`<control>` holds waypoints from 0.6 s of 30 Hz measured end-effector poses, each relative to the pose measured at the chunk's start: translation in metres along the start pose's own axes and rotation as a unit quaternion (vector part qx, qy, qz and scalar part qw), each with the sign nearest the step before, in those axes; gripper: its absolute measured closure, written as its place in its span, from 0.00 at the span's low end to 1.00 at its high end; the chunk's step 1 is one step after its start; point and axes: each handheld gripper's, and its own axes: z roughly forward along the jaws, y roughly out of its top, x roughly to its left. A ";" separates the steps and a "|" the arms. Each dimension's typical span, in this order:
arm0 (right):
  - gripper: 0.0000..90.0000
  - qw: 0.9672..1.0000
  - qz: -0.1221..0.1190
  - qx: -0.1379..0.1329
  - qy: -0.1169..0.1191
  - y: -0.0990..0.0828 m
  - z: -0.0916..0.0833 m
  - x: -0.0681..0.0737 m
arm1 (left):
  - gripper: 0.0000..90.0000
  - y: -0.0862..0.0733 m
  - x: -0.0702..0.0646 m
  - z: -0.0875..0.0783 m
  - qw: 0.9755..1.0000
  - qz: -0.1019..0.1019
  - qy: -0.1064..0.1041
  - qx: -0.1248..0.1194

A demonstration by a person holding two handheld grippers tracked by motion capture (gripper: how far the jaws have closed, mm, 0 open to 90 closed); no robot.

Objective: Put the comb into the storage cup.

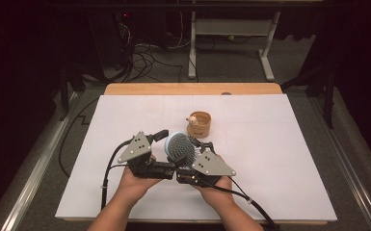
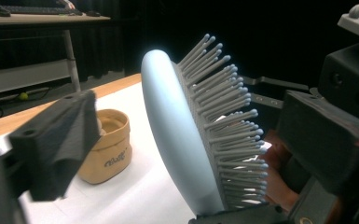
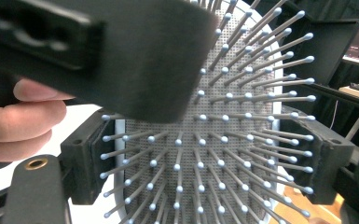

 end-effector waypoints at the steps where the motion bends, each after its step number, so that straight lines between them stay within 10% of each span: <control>1: 0.23 1.000 0.000 0.000 0.000 0.000 0.000 0.000 | 0.15 0.000 0.000 0.000 1.000 0.000 -0.001 0.002; 18: 0.23 1.000 -0.003 0.001 -0.002 -0.001 0.001 0.001 | 0.30 -0.003 0.004 0.002 1.000 -0.017 -0.003 0.010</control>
